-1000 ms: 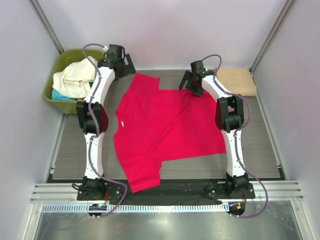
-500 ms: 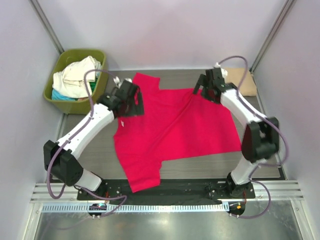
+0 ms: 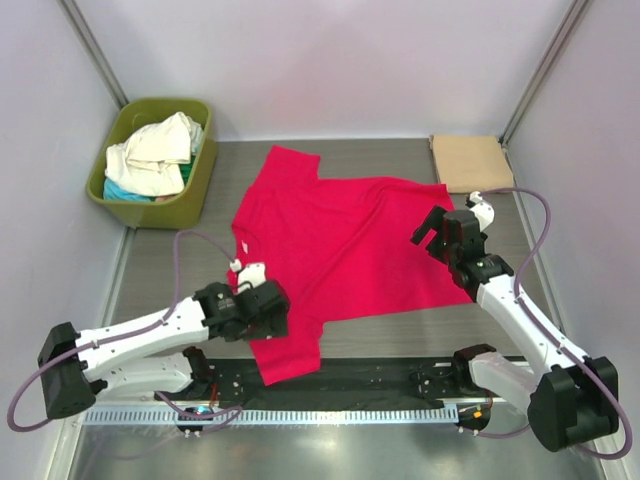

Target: Fold and stack the t-shirts

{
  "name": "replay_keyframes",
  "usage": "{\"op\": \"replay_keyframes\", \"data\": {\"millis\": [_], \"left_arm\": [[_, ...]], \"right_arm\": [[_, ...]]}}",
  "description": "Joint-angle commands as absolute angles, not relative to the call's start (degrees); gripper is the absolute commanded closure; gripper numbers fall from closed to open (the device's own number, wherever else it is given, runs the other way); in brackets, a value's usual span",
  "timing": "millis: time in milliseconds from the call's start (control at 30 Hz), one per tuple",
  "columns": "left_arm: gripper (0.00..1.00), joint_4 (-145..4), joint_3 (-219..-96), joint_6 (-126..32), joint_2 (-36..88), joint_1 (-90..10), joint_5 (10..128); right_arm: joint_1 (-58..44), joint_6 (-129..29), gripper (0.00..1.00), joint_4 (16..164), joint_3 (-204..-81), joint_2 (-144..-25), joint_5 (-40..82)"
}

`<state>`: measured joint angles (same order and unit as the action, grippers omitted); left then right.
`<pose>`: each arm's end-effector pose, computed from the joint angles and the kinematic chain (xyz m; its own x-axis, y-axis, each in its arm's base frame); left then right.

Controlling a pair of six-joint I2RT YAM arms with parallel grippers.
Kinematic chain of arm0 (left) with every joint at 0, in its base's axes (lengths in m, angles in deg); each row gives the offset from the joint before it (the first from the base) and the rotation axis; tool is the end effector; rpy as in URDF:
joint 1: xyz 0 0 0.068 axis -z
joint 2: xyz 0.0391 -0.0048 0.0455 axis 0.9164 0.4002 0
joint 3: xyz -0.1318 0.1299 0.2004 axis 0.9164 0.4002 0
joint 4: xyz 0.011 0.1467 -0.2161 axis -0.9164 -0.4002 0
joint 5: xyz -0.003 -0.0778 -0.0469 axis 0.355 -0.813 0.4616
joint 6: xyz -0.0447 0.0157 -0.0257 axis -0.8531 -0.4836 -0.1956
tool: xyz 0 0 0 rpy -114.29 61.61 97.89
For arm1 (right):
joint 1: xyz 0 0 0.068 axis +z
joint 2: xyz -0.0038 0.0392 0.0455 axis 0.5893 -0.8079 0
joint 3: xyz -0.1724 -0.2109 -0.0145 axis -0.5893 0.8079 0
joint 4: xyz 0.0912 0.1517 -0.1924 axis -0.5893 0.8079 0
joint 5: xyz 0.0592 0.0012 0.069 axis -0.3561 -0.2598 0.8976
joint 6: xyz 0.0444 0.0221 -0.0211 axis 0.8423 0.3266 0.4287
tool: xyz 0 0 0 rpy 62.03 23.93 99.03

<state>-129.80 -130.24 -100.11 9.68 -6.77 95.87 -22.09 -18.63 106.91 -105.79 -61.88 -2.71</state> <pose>0.0960 -0.1412 0.2356 -0.8993 -0.1559 -0.4086 -0.1015 0.9832 -0.1516 0.2163 0.0438 0.2488 -0.4676 0.4951 -0.7323 0.3466 0.8648 0.3634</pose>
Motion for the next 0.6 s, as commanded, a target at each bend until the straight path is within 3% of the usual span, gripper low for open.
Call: {"op": "replay_keyframes", "data": {"millis": [0,267,567], "left_arm": [[0.08,-131.0,-123.5,-112.8,6.7,-2.2,98.2],[0.18,-125.2,-115.0,-123.4,3.4,7.8,92.9],[0.35,-123.6,-115.5,-129.1,6.9,17.0,92.7]], "right_arm": [[-22.2,-18.2,0.0,105.6,-105.1,-58.8,-3.2],[-22.8,-18.8,0.0,108.8,-103.8,-57.2,-5.3],[-35.3,-18.7,0.0,112.6,-102.0,-56.8,-2.1]]}}
